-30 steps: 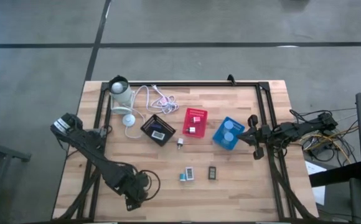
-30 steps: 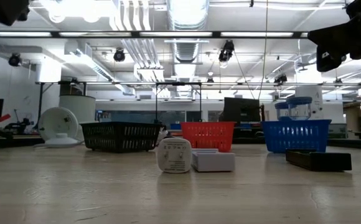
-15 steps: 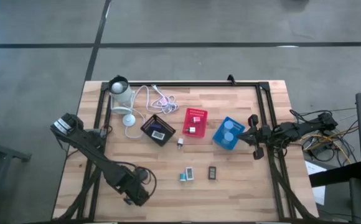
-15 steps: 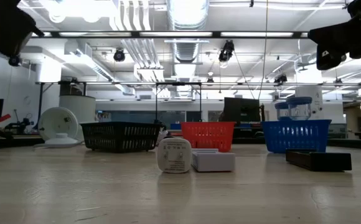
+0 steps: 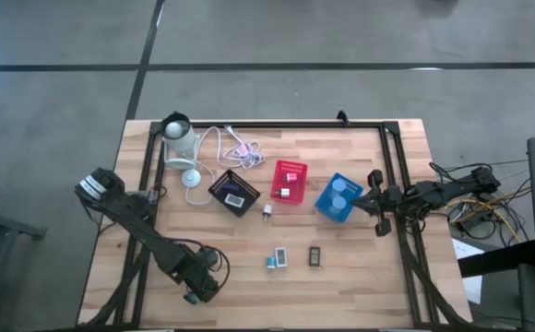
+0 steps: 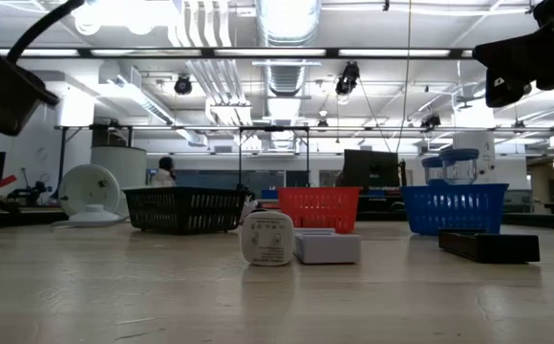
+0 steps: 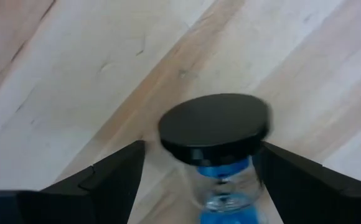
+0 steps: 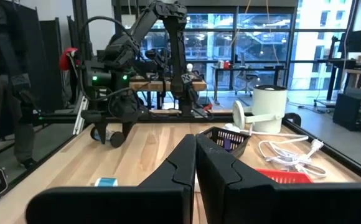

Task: Pick & Place Office items
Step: Put the black hourglass into the blue basket

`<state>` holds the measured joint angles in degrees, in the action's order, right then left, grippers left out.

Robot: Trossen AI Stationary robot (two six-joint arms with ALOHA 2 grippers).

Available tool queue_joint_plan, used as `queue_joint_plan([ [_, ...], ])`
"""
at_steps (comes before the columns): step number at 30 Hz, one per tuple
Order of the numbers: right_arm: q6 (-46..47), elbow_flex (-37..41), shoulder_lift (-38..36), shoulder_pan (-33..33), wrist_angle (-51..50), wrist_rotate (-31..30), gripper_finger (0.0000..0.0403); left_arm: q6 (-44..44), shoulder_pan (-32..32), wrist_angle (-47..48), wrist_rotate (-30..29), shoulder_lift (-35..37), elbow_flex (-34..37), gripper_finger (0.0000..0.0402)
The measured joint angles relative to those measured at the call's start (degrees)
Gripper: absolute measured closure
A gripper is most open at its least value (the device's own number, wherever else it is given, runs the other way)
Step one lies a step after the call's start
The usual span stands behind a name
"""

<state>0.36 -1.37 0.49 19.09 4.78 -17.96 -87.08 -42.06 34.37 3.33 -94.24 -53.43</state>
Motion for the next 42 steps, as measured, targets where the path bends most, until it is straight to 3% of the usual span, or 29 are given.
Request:
queue_joint_plan([
  [8,0.09,-0.02,0.00,0.00,0.00,0.00,0.0394,1.52,0.15,-1.34,0.05,0.21,1.44,0.0104],
  [16,-0.13,0.00,0.00,0.00,0.00,0.00,0.0394,4.07,0.36,-0.11,0.16,0.16,1.62,0.0221],
  [22,-0.30,-0.02,0.00,0.02,0.02,-0.02,0.0394,8.36,0.37,0.12,0.13,1.35,1.78,0.0221],
  [26,-0.33,-0.02,0.00,0.01,0.02,-0.03,0.0394,12.75,0.50,0.02,-2.87,3.90,0.99,0.0221],
  [34,-0.52,-0.02,0.02,0.00,0.02,-0.04,0.0394,28.53,1.25,0.34,-15.21,12.37,-4.70,0.0221],
  [39,0.32,-0.01,0.02,0.02,0.02,-0.07,0.0394,44.66,1.21,0.57,-24.53,20.01,-7.64,0.0221],
  [42,0.59,-0.01,0.04,0.01,0.02,-0.07,0.0394,56.62,1.56,-0.64,-27.16,24.77,-9.09,0.0221],
])
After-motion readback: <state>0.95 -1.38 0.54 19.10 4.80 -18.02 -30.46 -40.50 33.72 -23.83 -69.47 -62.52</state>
